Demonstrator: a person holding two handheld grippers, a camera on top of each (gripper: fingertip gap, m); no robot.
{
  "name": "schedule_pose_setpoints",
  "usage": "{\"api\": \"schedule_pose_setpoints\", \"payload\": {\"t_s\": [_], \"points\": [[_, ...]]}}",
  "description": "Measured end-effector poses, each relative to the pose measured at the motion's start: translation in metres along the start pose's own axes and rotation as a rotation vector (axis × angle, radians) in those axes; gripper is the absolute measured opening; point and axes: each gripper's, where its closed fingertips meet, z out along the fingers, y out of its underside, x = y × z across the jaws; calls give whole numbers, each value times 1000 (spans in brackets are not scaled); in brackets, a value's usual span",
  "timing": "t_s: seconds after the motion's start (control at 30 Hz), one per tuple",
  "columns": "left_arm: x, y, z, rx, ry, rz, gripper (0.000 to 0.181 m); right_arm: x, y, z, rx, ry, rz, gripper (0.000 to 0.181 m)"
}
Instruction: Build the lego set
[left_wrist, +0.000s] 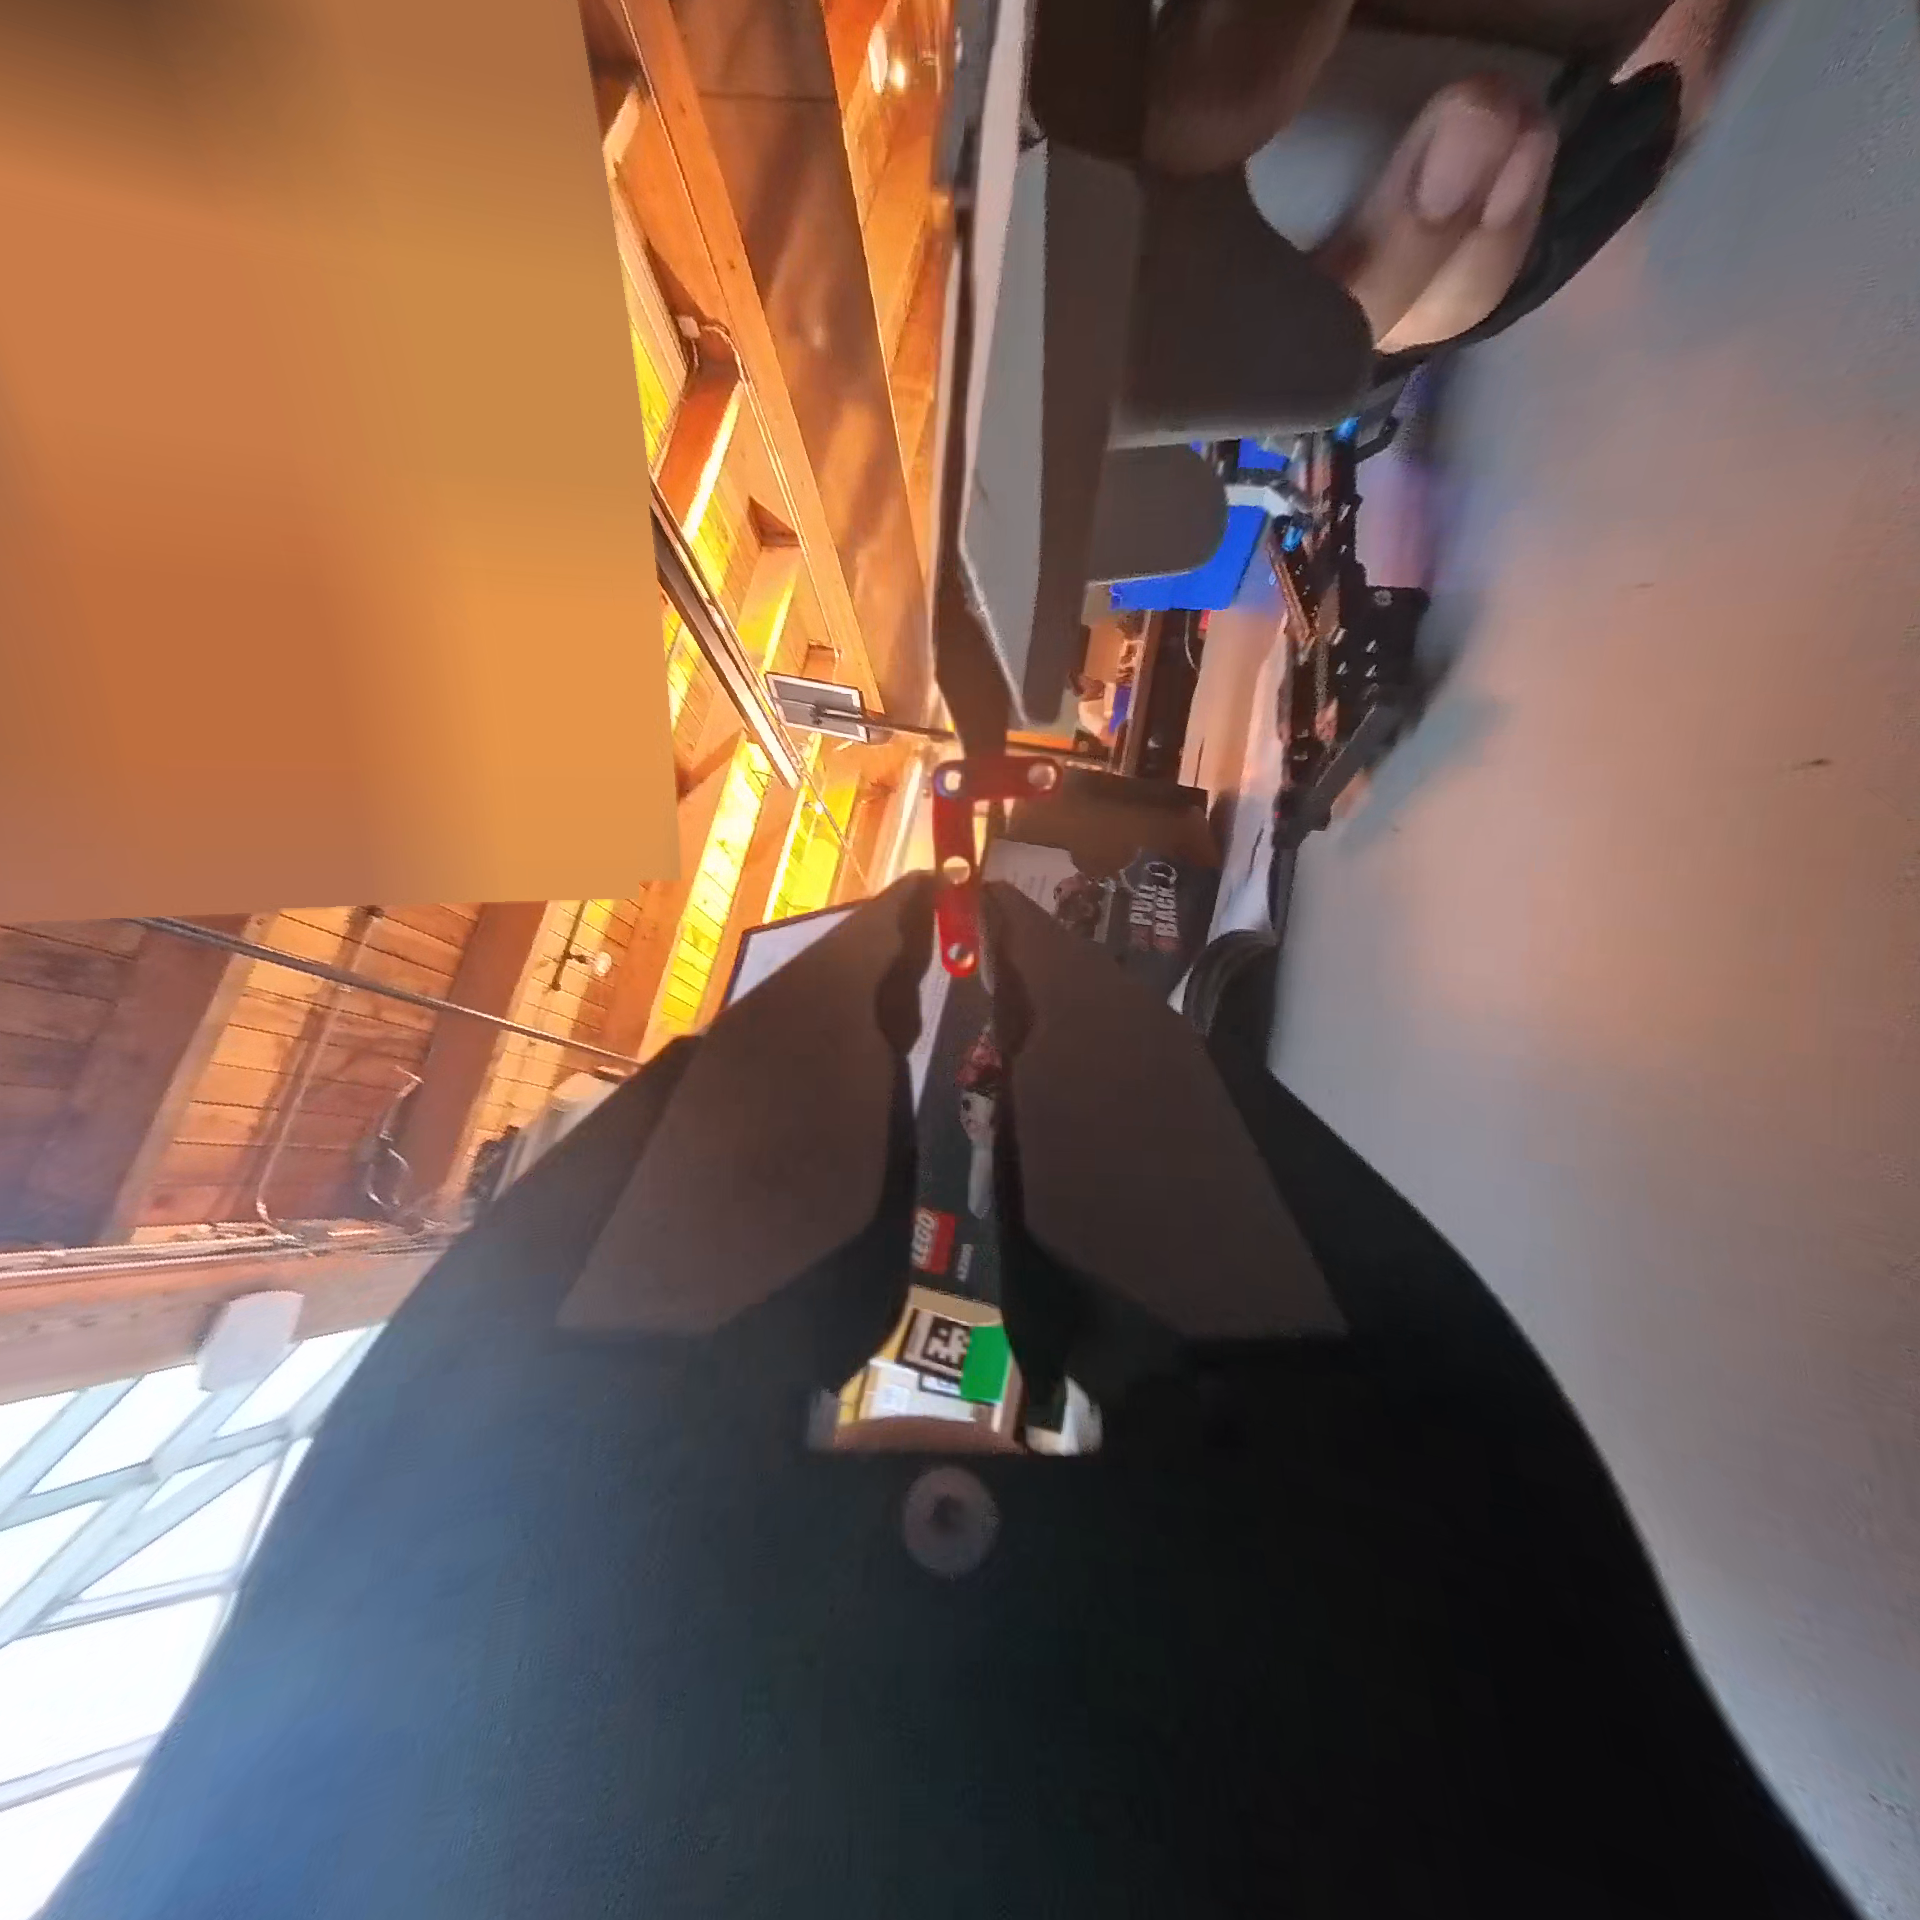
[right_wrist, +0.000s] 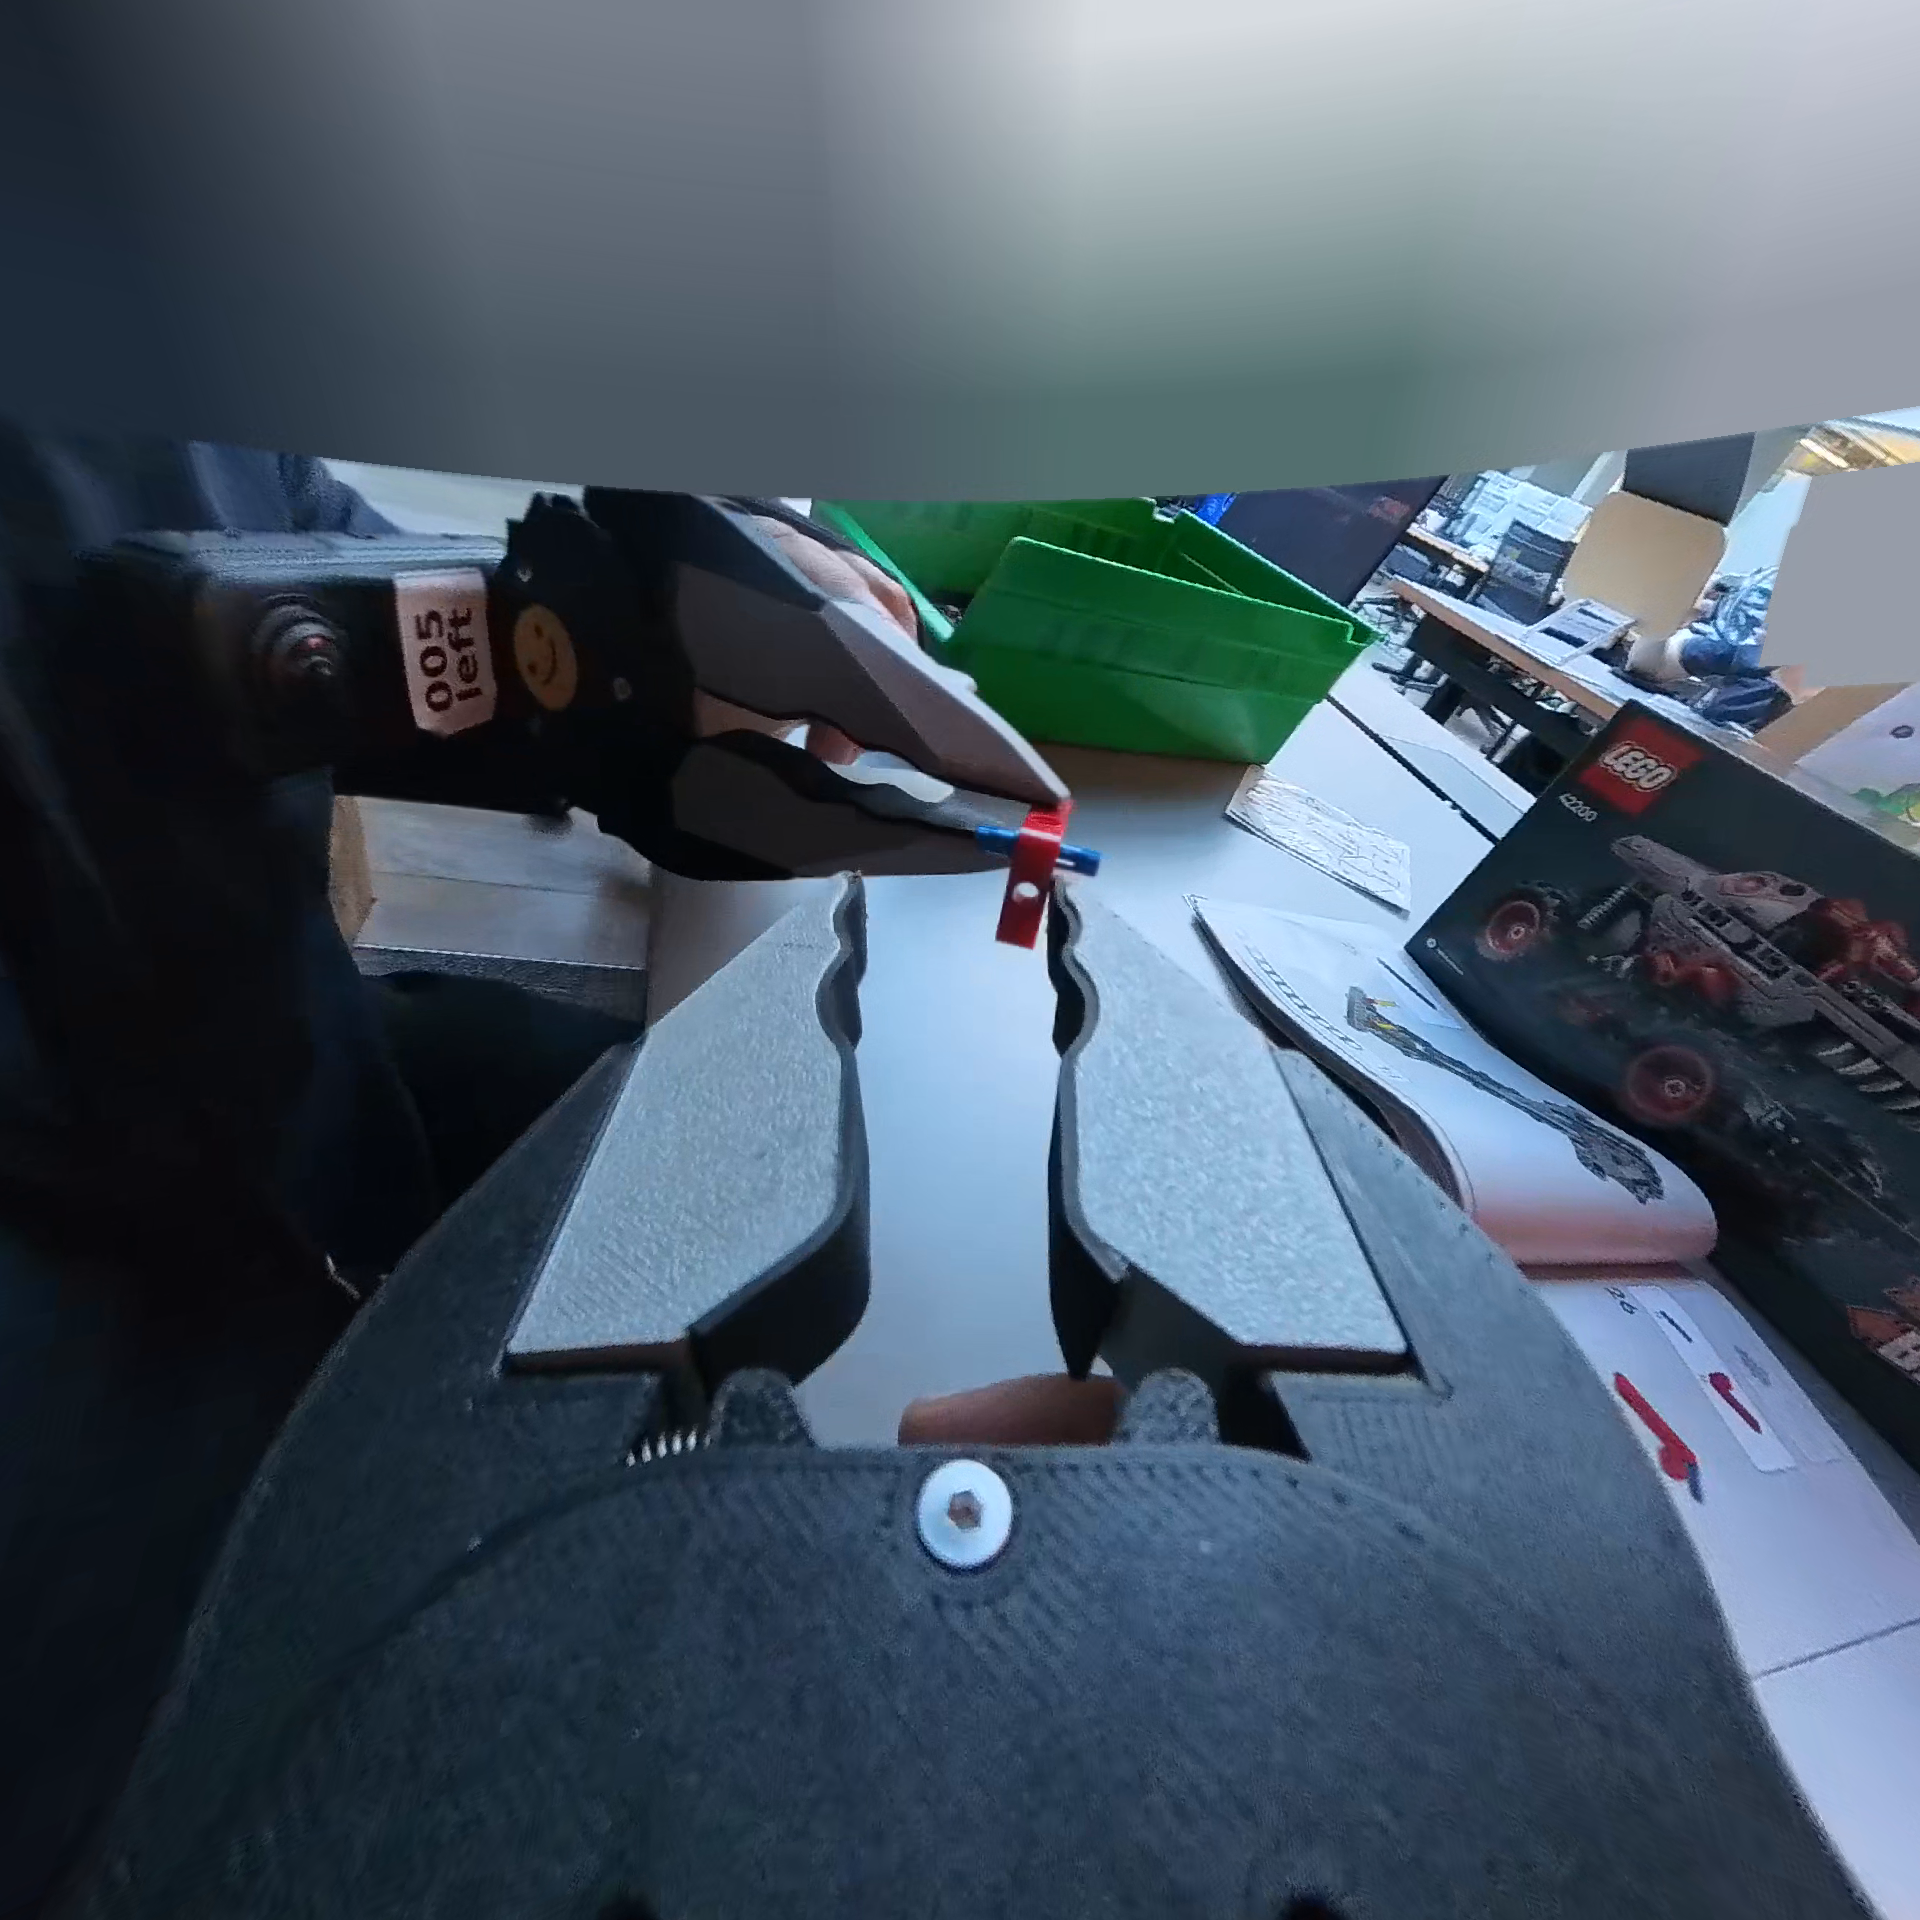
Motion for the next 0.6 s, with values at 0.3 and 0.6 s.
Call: {"api": "schedule_pose_setpoints", "payload": {"t_s": [0.3,0.6], "points": [[15,6,6,-25,100,-60,2,21,6,-3,-17,91,64,31],[19,-2,13,-17,129,-114,4,25,7,-4,-22,102,81,27]]}}
